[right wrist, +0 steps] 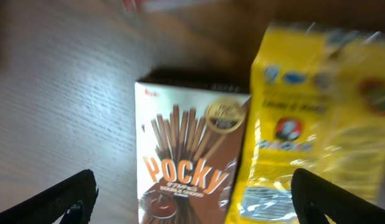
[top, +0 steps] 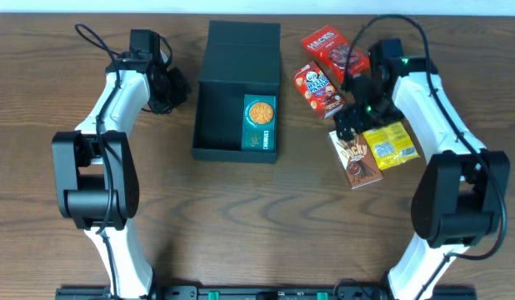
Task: Pack container
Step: 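Move right gripper to the brown Pocky box and grasp it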
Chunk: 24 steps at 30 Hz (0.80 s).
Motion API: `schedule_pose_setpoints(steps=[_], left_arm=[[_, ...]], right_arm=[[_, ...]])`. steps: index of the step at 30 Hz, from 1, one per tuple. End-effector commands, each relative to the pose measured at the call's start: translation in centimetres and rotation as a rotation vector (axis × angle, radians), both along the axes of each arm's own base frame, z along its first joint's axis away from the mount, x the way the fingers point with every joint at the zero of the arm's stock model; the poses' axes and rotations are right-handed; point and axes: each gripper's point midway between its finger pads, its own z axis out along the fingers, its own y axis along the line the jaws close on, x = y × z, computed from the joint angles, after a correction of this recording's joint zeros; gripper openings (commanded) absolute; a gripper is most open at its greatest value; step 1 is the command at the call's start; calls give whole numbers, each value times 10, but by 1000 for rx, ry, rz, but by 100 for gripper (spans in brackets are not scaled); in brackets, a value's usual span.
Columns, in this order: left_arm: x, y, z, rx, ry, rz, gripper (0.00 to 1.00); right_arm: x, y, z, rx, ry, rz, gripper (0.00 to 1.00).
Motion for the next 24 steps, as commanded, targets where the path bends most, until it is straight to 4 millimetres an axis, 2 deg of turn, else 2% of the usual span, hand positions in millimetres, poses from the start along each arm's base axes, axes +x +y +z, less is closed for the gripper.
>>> schedule_pose_setpoints(steps=[1,7,16,18,24], left_arm=[[5,1,4,2,-14,8,6],[5,1,4,1,-14,8,6],[5,1,4,2,-17,8,6],[6,1,4,2,-20,8,6],[7,1,5,2,-27,8,6]], right_arm=[[-13,4,-12,20,46,-52,99],[-25,13,-23,-1,79,-53,99],[-39,7,-46,-30,103,-61,99],[-39,1,-49,-66,100,-79,99],[-39,1,-52,-67,93,-77,99]])
